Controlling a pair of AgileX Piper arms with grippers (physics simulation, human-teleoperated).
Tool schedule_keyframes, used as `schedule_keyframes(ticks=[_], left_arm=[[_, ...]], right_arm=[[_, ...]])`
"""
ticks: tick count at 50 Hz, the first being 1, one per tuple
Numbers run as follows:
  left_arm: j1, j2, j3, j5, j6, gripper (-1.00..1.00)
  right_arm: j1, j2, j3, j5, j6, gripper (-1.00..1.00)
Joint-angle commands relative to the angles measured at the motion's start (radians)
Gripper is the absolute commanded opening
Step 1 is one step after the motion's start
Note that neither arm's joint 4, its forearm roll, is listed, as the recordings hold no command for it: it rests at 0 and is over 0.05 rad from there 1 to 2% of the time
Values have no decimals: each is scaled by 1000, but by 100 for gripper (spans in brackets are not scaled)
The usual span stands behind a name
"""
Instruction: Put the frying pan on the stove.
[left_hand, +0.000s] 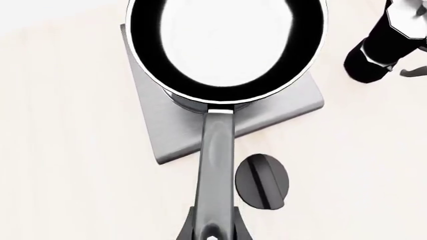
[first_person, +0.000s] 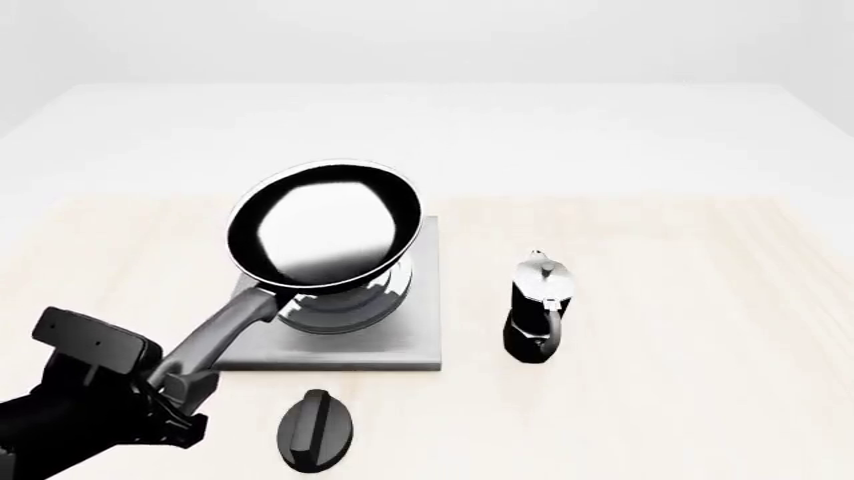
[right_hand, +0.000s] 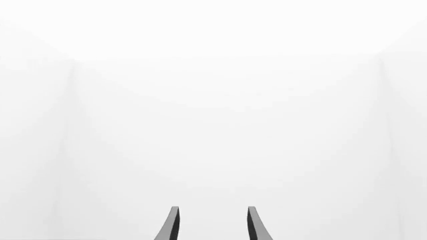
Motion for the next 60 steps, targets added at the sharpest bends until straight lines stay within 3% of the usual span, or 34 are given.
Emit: schedule_keyframes(ticks=[1,28,60], left_arm=[[2,-29,0,-4,3,-100],[-14,-8,62,-60,-26,-100],[6,78,87,-144,5,-100]], right_arm=[[4,0,6,-4,-3,100],[11,0,12,-6,-7,100],[15,0,15,-6,-11,100]])
